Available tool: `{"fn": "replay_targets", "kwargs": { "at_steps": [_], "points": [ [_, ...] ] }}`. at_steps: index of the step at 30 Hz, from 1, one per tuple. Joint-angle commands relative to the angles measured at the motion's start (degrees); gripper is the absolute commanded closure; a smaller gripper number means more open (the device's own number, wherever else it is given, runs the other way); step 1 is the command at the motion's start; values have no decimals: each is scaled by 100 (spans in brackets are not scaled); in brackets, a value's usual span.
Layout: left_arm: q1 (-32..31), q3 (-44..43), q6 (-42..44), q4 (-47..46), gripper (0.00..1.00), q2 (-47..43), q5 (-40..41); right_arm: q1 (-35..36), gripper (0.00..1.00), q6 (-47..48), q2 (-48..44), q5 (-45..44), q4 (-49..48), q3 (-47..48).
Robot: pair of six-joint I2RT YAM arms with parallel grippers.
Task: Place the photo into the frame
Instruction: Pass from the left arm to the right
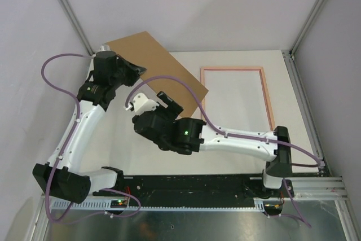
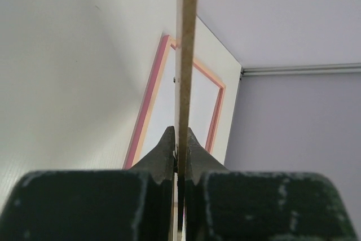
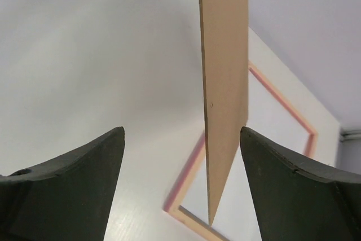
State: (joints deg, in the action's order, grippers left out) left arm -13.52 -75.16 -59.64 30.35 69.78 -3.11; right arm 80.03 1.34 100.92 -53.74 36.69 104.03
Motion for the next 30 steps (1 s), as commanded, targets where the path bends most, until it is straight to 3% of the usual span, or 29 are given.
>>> {"fn": "replay_targets", "kwargs": {
  "at_steps": [1,9,19,26,30],
  "points": [
    [-74,-408,-225,-192,100,-92,293,-48,14,707,180,-681,-49,325],
    [-107,-354,-198,-107,100,-133,442,-283,27,1253,687,-1010,-239,439],
    [-128,-381,-200,-100,100,-96,442,-553,34,1256,993,-744,13,601],
    [-134,-359,-206,-104,100,-78,418,-640,55,1296,1194,-726,198,817],
    [-134,-385,-192,-102,100,-67,411,-692,59,1293,1295,-718,293,877]
  ]
}}
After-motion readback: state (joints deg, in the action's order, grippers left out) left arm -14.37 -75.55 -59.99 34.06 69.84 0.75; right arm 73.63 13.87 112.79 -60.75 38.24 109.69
